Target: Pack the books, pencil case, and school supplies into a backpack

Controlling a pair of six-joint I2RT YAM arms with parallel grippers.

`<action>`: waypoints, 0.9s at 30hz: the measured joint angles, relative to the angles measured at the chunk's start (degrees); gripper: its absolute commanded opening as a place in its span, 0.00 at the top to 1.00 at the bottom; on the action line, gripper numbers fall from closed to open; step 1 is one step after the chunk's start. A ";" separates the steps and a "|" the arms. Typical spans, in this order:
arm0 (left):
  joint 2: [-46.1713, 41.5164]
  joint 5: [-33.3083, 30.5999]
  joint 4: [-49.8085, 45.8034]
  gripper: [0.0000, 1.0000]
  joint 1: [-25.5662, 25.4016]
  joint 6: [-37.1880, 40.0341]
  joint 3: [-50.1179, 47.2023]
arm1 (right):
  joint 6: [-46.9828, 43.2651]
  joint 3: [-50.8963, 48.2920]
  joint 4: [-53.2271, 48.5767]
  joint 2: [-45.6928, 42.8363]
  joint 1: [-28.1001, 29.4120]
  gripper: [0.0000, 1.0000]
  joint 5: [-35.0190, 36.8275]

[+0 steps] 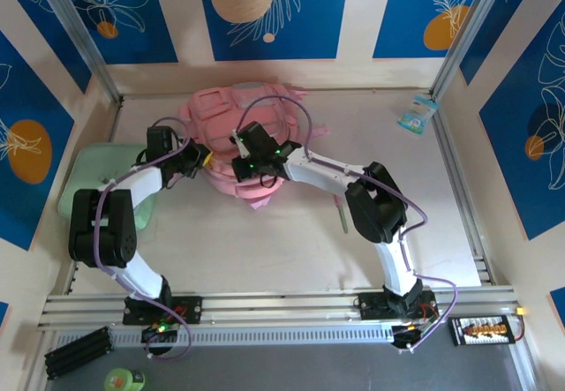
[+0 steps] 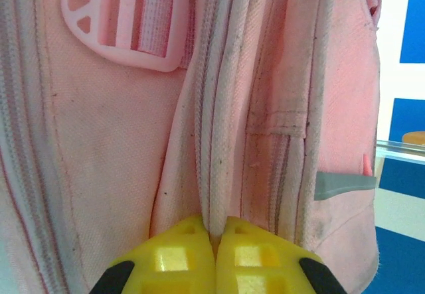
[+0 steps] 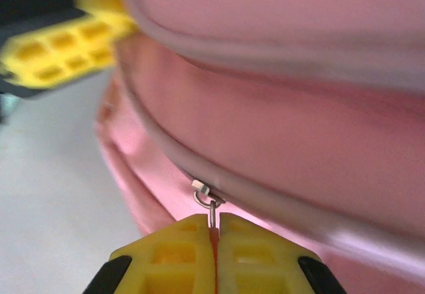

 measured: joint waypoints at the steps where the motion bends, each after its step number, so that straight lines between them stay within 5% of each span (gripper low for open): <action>1: 0.00 -0.02 -0.37 1.00 0.09 0.37 0.00 | 0.55 -1.97 -0.04 -1.42 -0.28 1.00 1.99; 10: -0.02 -0.04 -4.44 1.00 0.83 4.66 2.08 | 4.48 -8.09 -2.16 -8.02 -9.35 1.00 10.01; 13: -0.15 -0.98 -7.45 0.68 0.83 7.39 3.69 | 2.69 -8.04 -1.84 -8.02 -9.60 1.00 8.68; 16: -1.97 -4.17 -12.13 0.55 1.77 10.34 4.61 | 0.33 -7.50 -1.73 -8.00 -8.55 1.00 6.25; 27: -19.23 -10.27 -17.90 0.52 2.54 10.69 -2.34 | -3.50 3.69 -1.33 -1.53 -0.33 1.00 -4.66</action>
